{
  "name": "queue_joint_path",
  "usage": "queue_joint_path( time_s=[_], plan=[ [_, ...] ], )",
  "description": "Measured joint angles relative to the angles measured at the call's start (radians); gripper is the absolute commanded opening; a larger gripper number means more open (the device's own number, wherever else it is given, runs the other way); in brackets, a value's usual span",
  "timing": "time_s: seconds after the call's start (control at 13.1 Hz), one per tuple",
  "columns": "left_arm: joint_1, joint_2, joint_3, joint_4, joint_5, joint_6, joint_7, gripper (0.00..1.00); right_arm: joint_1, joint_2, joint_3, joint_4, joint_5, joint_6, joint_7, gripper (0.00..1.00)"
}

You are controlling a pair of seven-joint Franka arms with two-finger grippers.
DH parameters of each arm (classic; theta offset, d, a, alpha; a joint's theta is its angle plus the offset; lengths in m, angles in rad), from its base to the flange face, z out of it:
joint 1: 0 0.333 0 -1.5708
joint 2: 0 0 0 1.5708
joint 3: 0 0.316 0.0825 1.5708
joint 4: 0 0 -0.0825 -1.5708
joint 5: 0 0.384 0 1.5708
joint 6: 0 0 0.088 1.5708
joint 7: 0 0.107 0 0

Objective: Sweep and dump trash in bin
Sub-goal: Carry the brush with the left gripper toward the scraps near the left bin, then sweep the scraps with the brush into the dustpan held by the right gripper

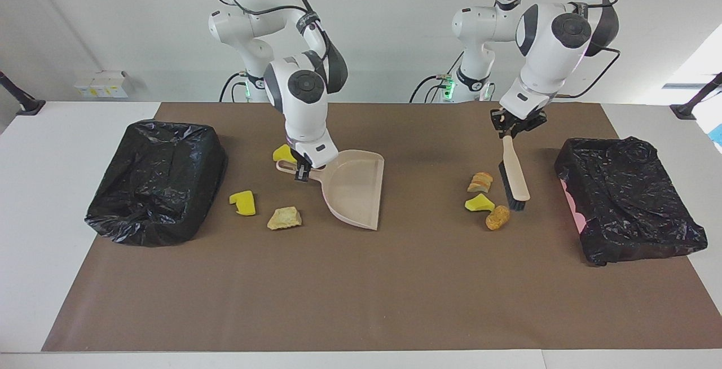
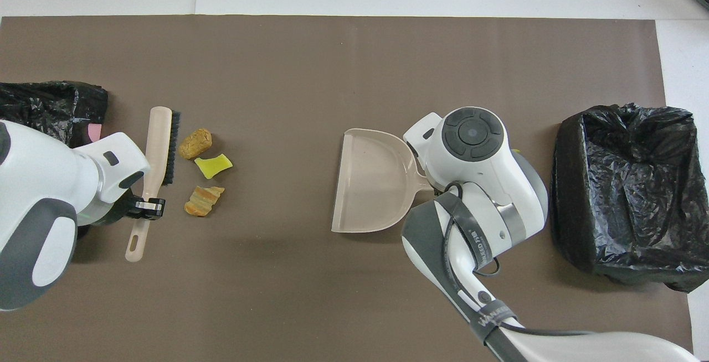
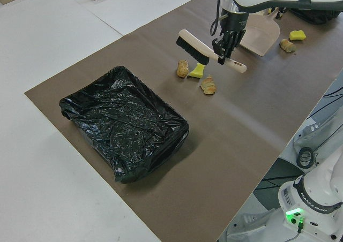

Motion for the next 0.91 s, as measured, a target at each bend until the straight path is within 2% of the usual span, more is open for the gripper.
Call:
queue_joint_path(
  time_s=[0.23, 0.53, 0.69, 0.91],
  plan=[
    [0.114, 0.065, 0.003, 0.007, 0.037, 0.082, 0.116, 0.0, 0.023, -0.028, 0.0, -0.053, 0.0, 0.041, 0.0, 0.0],
    [0.129, 0.199, -0.006, 0.038, 0.113, 0.151, 0.128, 0.0, 0.03, -0.042, 0.0, -0.111, -0.005, 0.101, 0.016, 0.0],
    [0.118, 0.208, -0.016, 0.011, 0.113, 0.152, 0.128, 0.0, 0.052, -0.037, 0.0, -0.122, -0.025, 0.118, 0.07, 0.0],
    [0.081, 0.171, -0.027, -0.108, 0.112, 0.219, 0.091, 0.0, 0.062, -0.028, 0.0, -0.126, -0.041, 0.132, 0.101, 0.0]
  ],
)
